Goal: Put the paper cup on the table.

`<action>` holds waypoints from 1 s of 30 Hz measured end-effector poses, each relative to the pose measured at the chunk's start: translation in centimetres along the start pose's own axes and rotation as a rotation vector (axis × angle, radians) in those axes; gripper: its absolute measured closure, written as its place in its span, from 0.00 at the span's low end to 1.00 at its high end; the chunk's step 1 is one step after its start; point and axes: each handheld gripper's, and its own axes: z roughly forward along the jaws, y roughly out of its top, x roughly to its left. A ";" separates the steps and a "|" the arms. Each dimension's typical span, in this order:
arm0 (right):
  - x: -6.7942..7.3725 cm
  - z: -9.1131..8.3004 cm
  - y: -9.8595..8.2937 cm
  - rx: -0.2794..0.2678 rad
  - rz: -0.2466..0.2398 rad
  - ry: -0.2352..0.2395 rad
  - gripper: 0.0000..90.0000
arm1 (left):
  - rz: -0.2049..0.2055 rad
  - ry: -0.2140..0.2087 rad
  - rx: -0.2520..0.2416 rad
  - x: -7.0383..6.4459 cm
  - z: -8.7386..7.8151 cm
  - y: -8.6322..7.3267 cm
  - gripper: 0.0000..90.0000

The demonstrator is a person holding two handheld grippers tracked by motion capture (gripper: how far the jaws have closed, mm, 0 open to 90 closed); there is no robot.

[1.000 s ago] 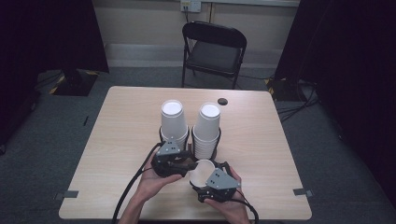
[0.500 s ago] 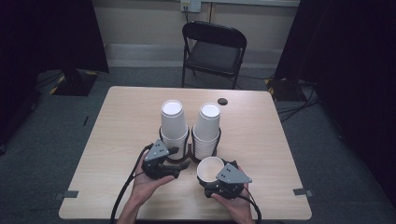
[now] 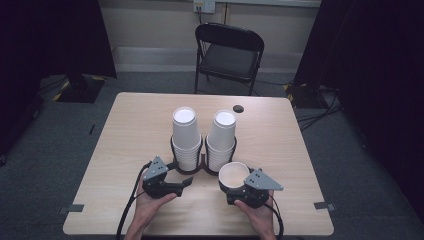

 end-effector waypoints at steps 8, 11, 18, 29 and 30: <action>-1.7 -0.2 0.1 -0.034 0.053 -0.007 0.13 | -0.029 0.099 -0.017 0.3 0.0 -1.5 0.18; -2.4 -0.2 0.2 -0.043 0.074 -0.025 0.13 | -0.027 0.132 -0.034 0.2 -0.1 -1.9 0.17; -4.1 -0.3 1.1 -0.090 0.100 -0.093 0.13 | -0.026 0.172 -0.084 -0.2 -0.7 -3.1 0.17; -6.9 0.6 1.5 -0.090 0.113 -0.171 0.12 | -0.031 0.266 -0.150 -0.6 -1.5 -4.1 0.17; -7.2 0.8 1.5 -0.096 0.117 -0.178 0.12 | -0.032 0.267 -0.151 -0.5 -1.6 -4.2 0.17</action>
